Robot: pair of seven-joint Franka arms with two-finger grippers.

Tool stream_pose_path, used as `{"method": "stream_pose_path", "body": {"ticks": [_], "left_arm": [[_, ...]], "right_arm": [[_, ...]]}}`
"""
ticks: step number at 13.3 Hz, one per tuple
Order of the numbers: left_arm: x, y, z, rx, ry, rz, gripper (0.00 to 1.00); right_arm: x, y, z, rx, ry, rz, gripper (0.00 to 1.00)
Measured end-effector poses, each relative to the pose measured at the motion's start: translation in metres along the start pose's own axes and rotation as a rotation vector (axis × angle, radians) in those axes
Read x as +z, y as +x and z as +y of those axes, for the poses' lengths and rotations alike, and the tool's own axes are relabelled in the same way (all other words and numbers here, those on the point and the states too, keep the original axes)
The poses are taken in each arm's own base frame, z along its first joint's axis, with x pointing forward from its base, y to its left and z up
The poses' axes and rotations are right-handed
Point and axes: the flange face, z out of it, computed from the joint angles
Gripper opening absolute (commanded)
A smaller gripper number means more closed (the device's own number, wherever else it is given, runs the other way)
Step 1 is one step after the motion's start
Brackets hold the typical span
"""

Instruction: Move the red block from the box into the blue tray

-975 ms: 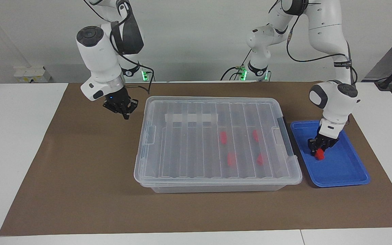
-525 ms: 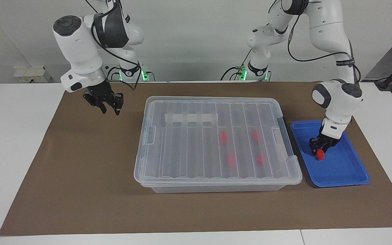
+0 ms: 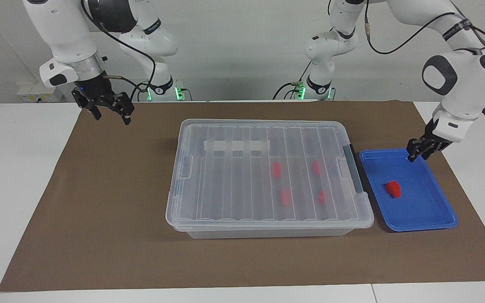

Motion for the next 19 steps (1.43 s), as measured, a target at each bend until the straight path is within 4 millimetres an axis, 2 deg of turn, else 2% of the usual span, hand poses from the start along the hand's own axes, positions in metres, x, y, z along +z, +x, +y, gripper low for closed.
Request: {"method": "stream_pose_path", "body": {"ticks": [1, 2, 3, 4, 8, 12, 14, 17, 19], "left_arm": [[-0.018, -0.007, 0.007, 0.01, 0.002, -0.001, 0.52], [-0.034, -0.013, 0.014, 0.02, 0.005, 0.001, 0.61], [-0.049, -0.02, 0.021, 0.03, 0.007, 0.005, 0.89], [-0.062, -0.026, 0.025, 0.036, 0.01, 0.012, 1.0], [-0.1, -0.047, 0.034, 0.05, 0.019, 0.037, 1.0], [-0.106, -0.051, 0.044, 0.066, 0.019, 0.037, 1.0], [-0.114, -0.059, 0.058, 0.09, 0.02, 0.006, 1.0], [-0.137, -0.071, 0.086, 0.131, 0.024, -0.03, 1.0], [-0.138, -0.075, 0.096, 0.15, 0.023, -0.074, 1.0]], "right_arm": [[-0.007, 0.002, 0.0, -0.001, -0.006, 0.001, 1.0], [-0.013, 0.006, 0.0, -0.001, -0.008, 0.002, 0.99], [-0.017, 0.008, 0.0, -0.001, -0.009, -0.001, 0.99], [-0.018, 0.01, -0.001, -0.001, -0.011, -0.007, 0.99], [-0.012, 0.01, -0.001, -0.049, -0.019, -0.04, 1.0], [-0.007, 0.008, -0.002, -0.06, -0.024, -0.062, 1.0], [-0.007, 0.008, -0.002, -0.06, -0.024, -0.063, 1.0], [-0.007, 0.008, -0.002, -0.061, -0.024, -0.063, 1.0], [-0.007, 0.008, -0.003, -0.063, -0.024, -0.063, 1.0]]}}
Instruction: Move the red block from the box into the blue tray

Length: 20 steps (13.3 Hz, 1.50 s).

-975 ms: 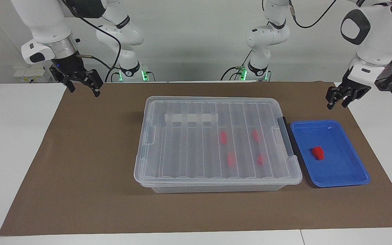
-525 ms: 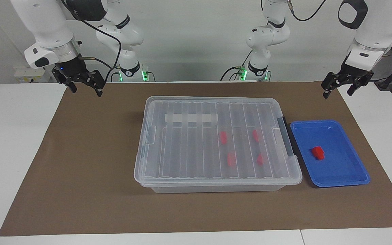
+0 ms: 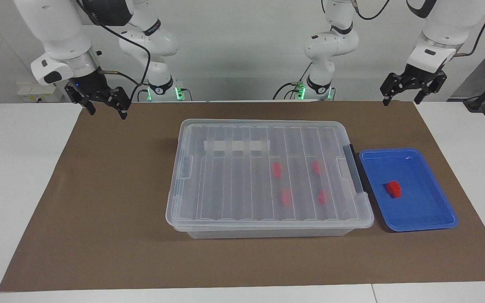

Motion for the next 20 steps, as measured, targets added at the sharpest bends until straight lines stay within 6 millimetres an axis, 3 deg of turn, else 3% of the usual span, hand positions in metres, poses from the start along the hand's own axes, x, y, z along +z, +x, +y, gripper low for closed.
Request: {"method": "stream_pose_path", "body": {"ticks": [3, 5, 7, 9, 11, 12, 16, 20], "left_arm": [[-0.021, 0.002, -0.006, -0.005, -0.009, 0.002, 1.0], [-0.009, 0.008, -0.003, 0.004, -0.017, -0.051, 1.0], [0.009, 0.029, 0.01, 0.028, -0.021, -0.091, 1.0], [0.025, 0.044, -0.001, 0.007, -0.027, -0.123, 1.0], [0.033, 0.046, -0.023, -0.031, -0.037, -0.133, 1.0], [0.034, 0.047, -0.024, -0.034, -0.041, -0.129, 1.0], [0.045, 0.05, 0.002, 0.005, -0.041, -0.144, 1.0], [0.045, 0.049, 0.0, 0.001, -0.041, -0.146, 1.0]], "right_arm": [[0.0, 0.0, -0.001, -0.003, 0.0, 0.0, 1.0], [0.0, 0.0, -0.002, -0.006, 0.0, -0.001, 1.0], [0.001, -0.001, -0.002, -0.016, -0.001, -0.002, 1.0], [0.001, -0.001, -0.002, -0.018, -0.001, -0.002, 1.0], [0.001, -0.001, -0.002, -0.018, -0.001, -0.003, 1.0], [0.001, -0.001, -0.002, -0.018, -0.001, -0.003, 1.0], [0.002, -0.001, -0.002, -0.018, -0.001, -0.004, 1.0], [0.004, -0.001, -0.002, -0.017, -0.002, -0.009, 1.0]]}}
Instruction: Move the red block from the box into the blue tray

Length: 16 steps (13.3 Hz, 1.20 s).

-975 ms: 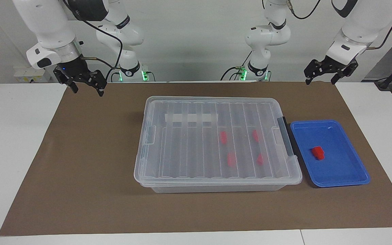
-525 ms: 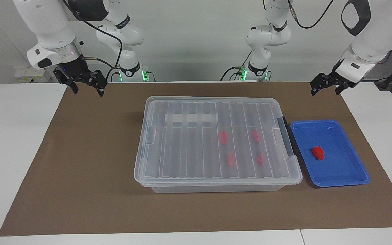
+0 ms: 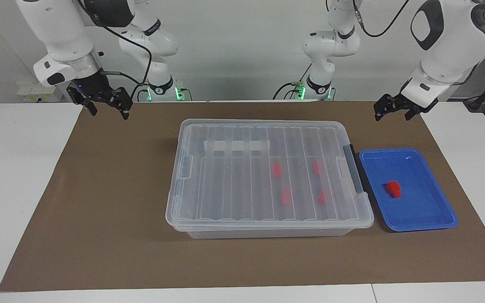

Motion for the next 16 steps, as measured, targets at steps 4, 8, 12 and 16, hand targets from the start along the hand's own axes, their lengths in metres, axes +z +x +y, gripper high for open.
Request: {"method": "stream_pose_path", "body": {"ticks": [4, 8, 12, 16], "left_arm": [[-0.005, -0.004, -0.001, -0.001, 0.0, 0.01, 1.0], [-0.013, -0.01, -0.002, -0.005, 0.0, 0.026, 1.0], [-0.017, -0.011, -0.003, -0.007, 0.0, 0.035, 1.0], [-0.017, -0.012, -0.006, -0.011, 0.0, 0.037, 1.0]], "right_arm": [[0.003, -0.001, 0.001, 0.001, -0.002, -0.007, 1.0], [0.005, -0.002, 0.001, 0.002, -0.003, -0.011, 1.0], [0.007, -0.003, 0.002, 0.003, -0.004, -0.015, 1.0], [0.009, -0.003, 0.002, 0.003, -0.005, -0.019, 1.0]]}}
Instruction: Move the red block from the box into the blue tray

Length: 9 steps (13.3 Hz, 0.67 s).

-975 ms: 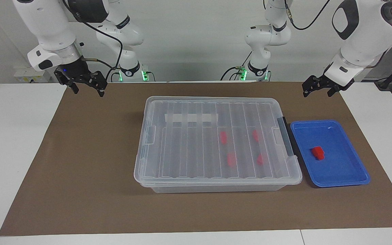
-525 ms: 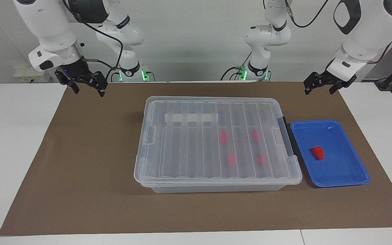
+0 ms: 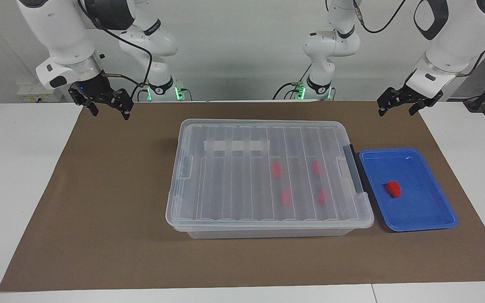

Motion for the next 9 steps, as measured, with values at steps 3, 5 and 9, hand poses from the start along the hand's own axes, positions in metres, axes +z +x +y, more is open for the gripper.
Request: {"method": "stream_pose_path", "body": {"ticks": [3, 5, 9], "left_arm": [[-0.0029, -0.002, -0.0014, -0.003, 0.0, 0.006, 1.0], [-0.0043, -0.003, -0.0014, -0.003, 0.0, 0.009, 1.0], [-0.0071, -0.005, -0.0015, -0.003, 0.0, 0.014, 1.0]], "right_arm": [[0.0006, -0.0002, 0.0001, 0.0, 0.0, -0.001, 1.0], [0.0007, -0.0003, 0.0002, 0.0, 0.0, -0.002, 1.0], [0.0005, -0.0002, 0.0004, 0.001, 0.0, -0.001, 1.0]]}}
